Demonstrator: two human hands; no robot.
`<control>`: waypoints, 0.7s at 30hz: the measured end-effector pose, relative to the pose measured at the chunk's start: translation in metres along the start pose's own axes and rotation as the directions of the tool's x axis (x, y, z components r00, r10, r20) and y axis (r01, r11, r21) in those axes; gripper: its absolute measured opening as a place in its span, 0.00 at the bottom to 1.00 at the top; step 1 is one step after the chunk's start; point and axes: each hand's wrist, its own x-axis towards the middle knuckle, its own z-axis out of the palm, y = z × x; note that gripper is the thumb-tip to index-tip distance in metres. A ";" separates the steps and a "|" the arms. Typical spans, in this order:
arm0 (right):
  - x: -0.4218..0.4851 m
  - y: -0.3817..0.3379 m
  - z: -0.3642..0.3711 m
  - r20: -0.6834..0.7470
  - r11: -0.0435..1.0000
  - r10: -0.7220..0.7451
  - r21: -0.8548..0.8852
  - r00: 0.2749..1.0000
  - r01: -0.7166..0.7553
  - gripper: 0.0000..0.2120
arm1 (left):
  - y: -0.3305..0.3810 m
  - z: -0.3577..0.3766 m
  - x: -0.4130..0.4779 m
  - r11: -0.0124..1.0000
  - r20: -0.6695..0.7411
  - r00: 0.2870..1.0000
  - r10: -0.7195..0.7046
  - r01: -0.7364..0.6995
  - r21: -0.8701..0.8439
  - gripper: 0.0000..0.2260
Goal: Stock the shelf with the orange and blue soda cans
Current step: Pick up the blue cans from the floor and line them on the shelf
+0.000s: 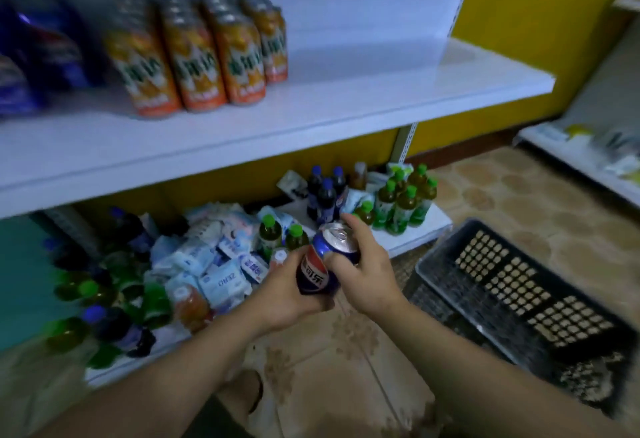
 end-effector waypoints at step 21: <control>0.048 -0.266 0.102 0.133 0.907 -0.400 -0.082 0.907 0.412 0.27 | 0.092 -0.200 -0.110 0.991 -0.534 0.834 0.137 -0.115 0.075 0.26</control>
